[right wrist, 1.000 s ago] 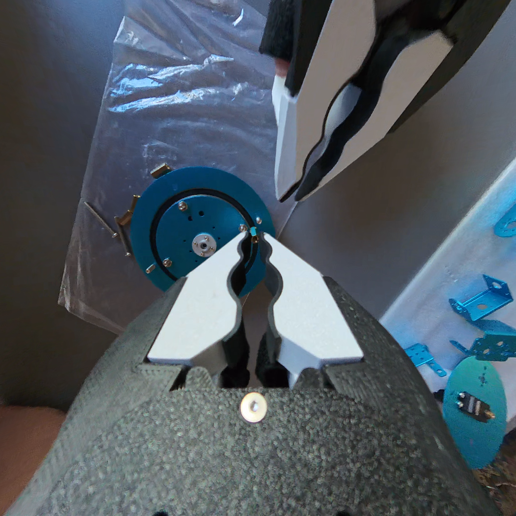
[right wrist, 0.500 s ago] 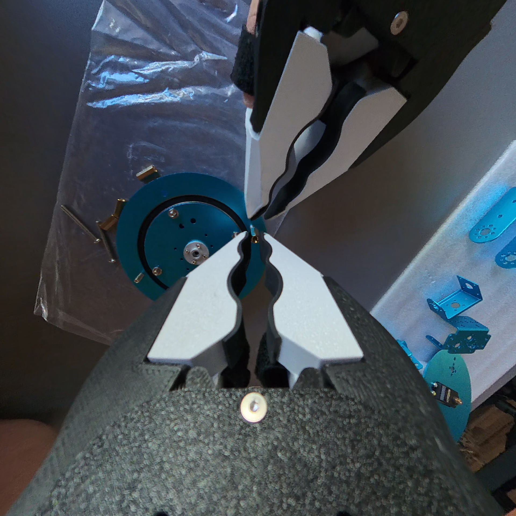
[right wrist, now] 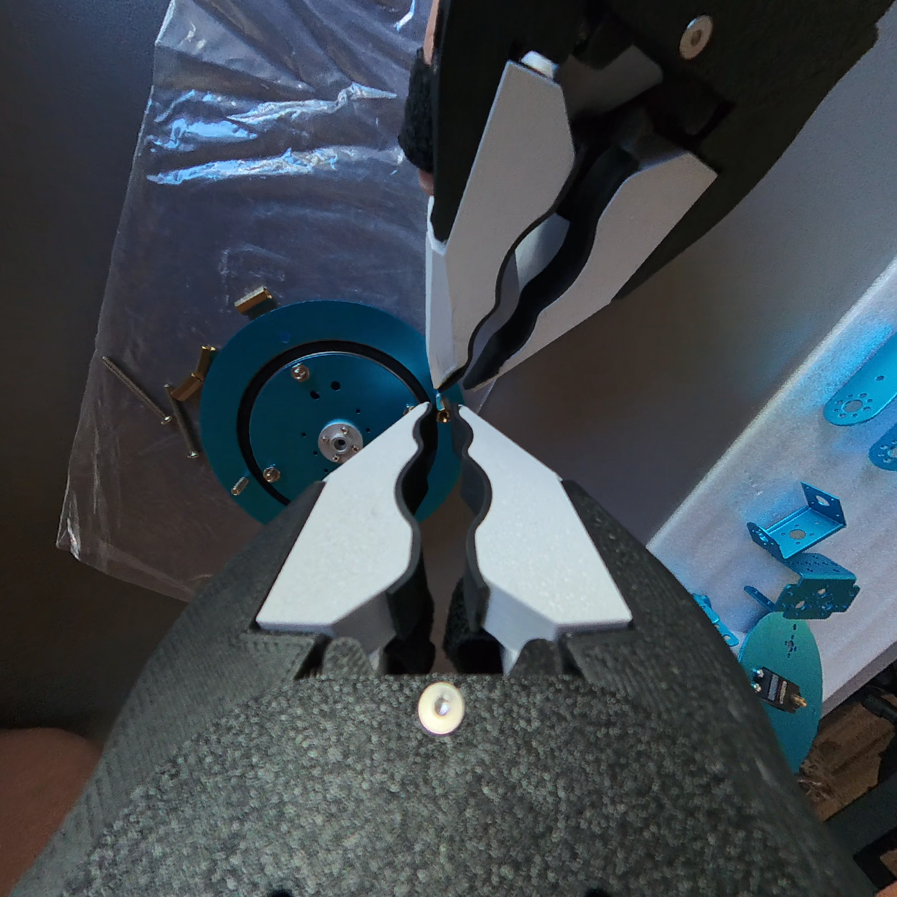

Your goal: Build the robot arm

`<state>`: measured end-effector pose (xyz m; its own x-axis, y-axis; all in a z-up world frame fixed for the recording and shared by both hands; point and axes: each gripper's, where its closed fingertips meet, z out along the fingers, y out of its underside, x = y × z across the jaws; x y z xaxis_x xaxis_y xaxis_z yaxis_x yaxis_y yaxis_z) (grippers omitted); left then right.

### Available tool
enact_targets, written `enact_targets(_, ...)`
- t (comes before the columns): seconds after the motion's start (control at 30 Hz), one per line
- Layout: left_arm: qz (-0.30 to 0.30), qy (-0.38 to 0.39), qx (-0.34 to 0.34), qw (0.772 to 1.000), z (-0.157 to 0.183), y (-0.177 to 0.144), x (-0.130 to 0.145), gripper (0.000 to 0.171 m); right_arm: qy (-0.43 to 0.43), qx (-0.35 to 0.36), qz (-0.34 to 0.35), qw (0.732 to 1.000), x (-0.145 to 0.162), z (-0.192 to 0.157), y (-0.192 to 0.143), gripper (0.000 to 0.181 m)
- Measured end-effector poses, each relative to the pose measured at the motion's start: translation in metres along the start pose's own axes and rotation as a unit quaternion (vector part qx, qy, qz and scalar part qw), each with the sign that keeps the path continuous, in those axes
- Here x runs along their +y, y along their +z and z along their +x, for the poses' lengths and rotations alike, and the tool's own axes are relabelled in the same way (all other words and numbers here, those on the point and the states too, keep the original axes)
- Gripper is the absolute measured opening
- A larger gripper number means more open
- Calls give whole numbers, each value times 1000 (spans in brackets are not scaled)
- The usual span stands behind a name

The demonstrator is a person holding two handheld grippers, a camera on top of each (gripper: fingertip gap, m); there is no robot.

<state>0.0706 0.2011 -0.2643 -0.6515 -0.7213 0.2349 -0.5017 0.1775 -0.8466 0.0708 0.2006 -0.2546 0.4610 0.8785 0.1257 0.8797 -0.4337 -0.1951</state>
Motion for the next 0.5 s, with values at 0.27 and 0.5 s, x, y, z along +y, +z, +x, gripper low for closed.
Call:
enact_targets(0.27,0,3,-4,1000,0,1,-1,10,0,4,-7,1000,1,1,2,5)
enact_targets(0.5,-2,8,-11,1000,0,3,0,10,13,-1,-5,1000,0,1,2,5)
